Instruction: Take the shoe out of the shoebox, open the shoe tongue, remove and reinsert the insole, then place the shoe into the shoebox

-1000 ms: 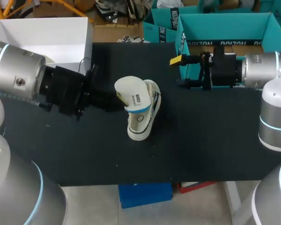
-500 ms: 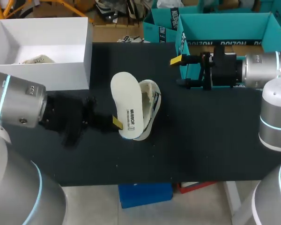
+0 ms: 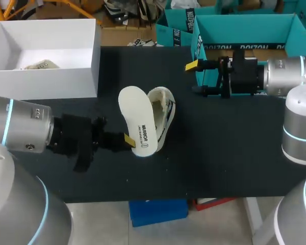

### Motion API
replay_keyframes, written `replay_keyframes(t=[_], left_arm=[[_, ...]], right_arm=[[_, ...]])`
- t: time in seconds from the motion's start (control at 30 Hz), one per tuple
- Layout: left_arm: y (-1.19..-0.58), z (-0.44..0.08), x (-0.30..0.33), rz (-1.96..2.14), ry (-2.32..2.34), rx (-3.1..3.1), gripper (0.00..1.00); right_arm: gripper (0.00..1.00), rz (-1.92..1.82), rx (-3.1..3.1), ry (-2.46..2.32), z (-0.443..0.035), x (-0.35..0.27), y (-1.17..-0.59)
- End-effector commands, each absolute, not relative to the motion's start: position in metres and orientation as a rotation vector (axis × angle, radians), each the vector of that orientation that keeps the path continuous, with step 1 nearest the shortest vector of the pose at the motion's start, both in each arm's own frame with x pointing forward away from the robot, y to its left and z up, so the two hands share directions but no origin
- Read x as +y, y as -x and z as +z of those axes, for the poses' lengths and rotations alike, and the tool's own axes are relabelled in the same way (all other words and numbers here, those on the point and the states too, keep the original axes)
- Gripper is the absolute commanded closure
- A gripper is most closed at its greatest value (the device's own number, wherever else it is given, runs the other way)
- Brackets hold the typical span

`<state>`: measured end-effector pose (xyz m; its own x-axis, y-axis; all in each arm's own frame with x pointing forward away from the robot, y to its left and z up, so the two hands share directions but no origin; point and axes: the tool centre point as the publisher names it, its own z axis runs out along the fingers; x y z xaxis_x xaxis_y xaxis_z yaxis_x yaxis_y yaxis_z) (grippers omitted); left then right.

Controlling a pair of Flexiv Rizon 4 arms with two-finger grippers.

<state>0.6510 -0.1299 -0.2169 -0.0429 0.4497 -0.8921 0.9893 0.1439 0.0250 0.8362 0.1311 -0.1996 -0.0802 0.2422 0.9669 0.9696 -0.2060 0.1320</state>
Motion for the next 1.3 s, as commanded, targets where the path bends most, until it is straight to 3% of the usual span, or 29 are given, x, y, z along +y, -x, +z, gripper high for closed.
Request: replay_keyframes(t=[0.03,0.6,1.3], left_arm=[[-0.648,-0.217,-0.129,-0.838,-1.417,1.615,1.0],[-0.635,-0.274,-0.13,-0.682,-1.387,1.443,1.0],[-0.716,-0.284,-0.141,-0.608,-1.487,1.347,1.0]], right_arm=[[0.0,-1.342,-1.35,1.501,-0.201,0.133,-0.837],[0.0,-1.342,-1.35,1.501,-0.201,0.133,-0.837],[0.0,-1.342,-1.35,1.501,-0.201,0.133,-0.837]])
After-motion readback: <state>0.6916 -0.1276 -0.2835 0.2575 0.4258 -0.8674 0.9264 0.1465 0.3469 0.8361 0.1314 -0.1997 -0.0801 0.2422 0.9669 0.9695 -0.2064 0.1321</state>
